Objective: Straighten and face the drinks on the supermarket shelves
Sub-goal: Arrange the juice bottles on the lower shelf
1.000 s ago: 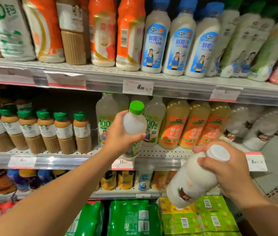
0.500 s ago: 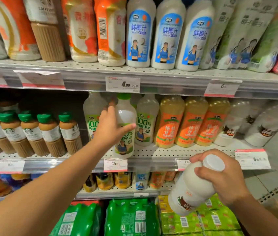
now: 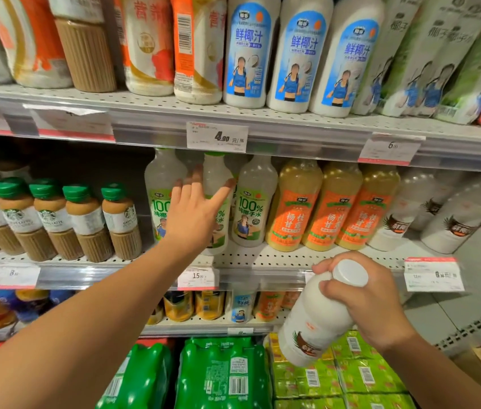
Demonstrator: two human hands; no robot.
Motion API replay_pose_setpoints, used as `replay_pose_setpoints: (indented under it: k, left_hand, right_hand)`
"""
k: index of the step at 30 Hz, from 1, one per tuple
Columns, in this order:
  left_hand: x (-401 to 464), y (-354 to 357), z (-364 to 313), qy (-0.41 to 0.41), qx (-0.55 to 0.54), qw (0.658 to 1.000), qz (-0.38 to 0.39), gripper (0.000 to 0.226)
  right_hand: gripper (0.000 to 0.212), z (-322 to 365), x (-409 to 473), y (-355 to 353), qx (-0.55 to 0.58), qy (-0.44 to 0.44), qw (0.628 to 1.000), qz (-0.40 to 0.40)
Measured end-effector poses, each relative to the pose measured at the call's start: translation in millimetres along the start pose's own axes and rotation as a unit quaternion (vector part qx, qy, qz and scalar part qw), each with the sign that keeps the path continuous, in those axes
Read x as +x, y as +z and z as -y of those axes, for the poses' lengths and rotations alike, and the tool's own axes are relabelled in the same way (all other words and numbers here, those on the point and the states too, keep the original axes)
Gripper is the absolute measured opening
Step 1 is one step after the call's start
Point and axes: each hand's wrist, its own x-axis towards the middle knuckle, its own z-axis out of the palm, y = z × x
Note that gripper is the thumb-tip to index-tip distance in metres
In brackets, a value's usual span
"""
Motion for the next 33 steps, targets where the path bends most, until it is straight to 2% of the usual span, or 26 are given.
replay_pose_setpoints:
  k: [10, 15, 18, 20, 22, 27, 33]
  left_hand:
    - [14.4, 23.0, 3.5, 0.001, -0.005, 1.0, -0.006, 0.106]
    - [-3.9, 5.3, -15.1, -0.012, -0.037, 0.999, -0.011, 0.097]
    - [-25.0, -17.1, -52.9, 0.103, -0.1, 0.989, -0.046, 0.079]
    - [-28.9, -37.0, -84.5, 0.195, -0.144, 0.965, -0.095, 0.07]
    - [-22.3, -58.7, -116.5, 0.245, -0.162, 0.948, -0.125, 0.066]
    - [17.0, -101.6, -192.1, 0.257, -0.127, 0.945, -0.156, 0.068]
    - [75.5, -112.7, -260.4, 0.271, -0.014, 0.955, -0.122, 0.068]
  right_hand:
    - [0.028, 7.4, -26.1, -4.4, -0.002, 0.011, 0.999, -0.048]
    - [0.026, 0.8, -44.9, -8.6, 0.005, 0.042, 0.997, -0.071]
    - [0.026, -5.4, -53.0, -15.7, 0.012, 0.07, 0.994, -0.084]
    - [0.026, -8.5, -55.1, -26.5, 0.009, 0.095, 0.991, -0.09]
    - [0.025, -10.2, -57.4, -42.0, 0.011, 0.103, 0.991, -0.088]
    - [0.024, -15.9, -56.7, -101.8, 0.019, 0.076, 0.992, -0.099]
    - [0.021, -28.4, -31.4, -196.6, 0.04, 0.028, 0.993, -0.104]
